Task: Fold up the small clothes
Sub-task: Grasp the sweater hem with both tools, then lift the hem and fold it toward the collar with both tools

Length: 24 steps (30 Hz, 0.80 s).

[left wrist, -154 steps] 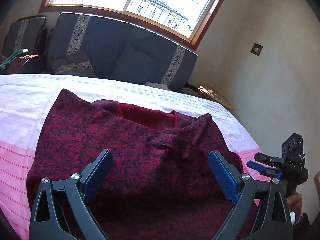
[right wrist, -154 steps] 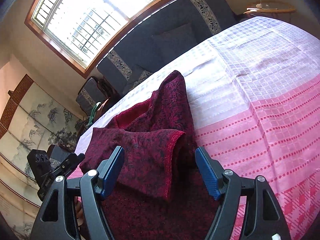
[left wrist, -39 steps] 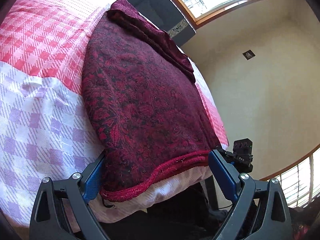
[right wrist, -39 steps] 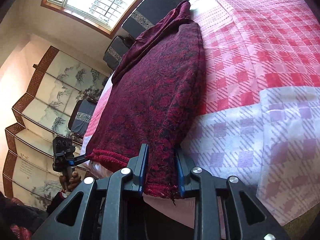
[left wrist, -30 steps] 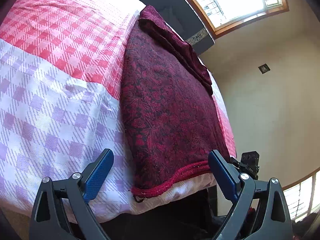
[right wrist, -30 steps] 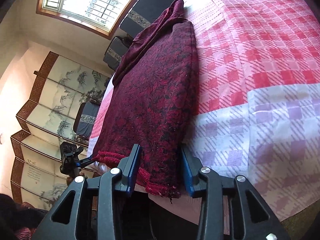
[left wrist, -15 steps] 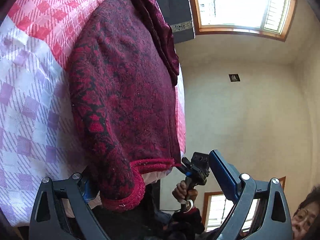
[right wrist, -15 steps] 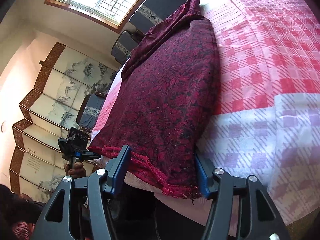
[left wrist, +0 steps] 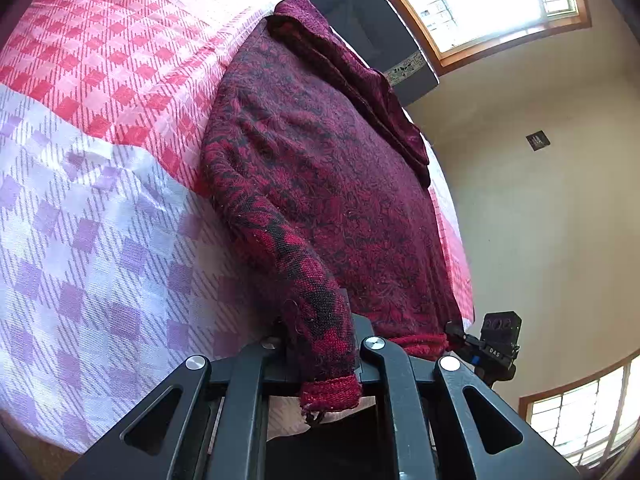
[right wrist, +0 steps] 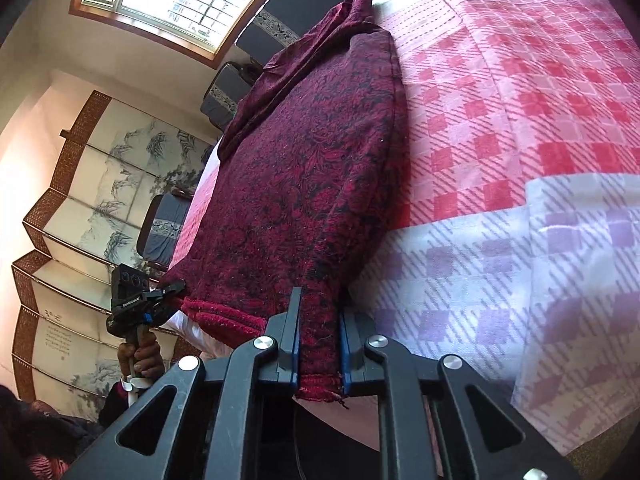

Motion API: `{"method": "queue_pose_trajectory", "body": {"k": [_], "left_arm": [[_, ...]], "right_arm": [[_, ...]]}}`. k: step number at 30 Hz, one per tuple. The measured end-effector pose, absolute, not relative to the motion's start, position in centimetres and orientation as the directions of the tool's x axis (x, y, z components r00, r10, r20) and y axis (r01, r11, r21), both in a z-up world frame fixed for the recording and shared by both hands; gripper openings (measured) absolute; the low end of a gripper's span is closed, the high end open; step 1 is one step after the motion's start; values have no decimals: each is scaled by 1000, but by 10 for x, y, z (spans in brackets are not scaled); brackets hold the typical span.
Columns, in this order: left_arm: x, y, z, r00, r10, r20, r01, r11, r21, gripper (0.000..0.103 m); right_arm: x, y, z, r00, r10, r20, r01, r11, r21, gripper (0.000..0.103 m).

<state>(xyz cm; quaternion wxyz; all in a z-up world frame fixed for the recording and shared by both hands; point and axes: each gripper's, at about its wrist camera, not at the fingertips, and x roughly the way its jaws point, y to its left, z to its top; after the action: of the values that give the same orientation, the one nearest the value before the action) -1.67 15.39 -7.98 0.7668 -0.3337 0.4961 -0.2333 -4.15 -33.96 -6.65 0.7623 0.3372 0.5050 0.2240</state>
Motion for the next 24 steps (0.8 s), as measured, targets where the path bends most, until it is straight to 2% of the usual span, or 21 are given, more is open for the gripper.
{"method": "queue_pose_trajectory", "body": {"k": [2,5,10,16,24], "left_arm": [[-20,151,-68,433,-664,-610,76,701,-709,10],[-25,150,-50,498,-657,-566,137,704,-697,10],[-22,151,-17,584,-616,-529,210,744,-635,10],[13,145,29,637,-585,-502,289,785,-548,10],[114,143,63,708,-522,-476,265,821,-506,10]], "right_arm": [[-43,-341,-66,402,688,-605,-1,661,751,12],[-45,-347,-63,422,695,-582,0,642,767,11],[-41,-356,-44,474,744,-470,-28,546,837,10],[-3,-363,-2,516,761,-393,-101,510,854,10],[99,-371,35,548,732,-405,-148,562,814,10]]}}
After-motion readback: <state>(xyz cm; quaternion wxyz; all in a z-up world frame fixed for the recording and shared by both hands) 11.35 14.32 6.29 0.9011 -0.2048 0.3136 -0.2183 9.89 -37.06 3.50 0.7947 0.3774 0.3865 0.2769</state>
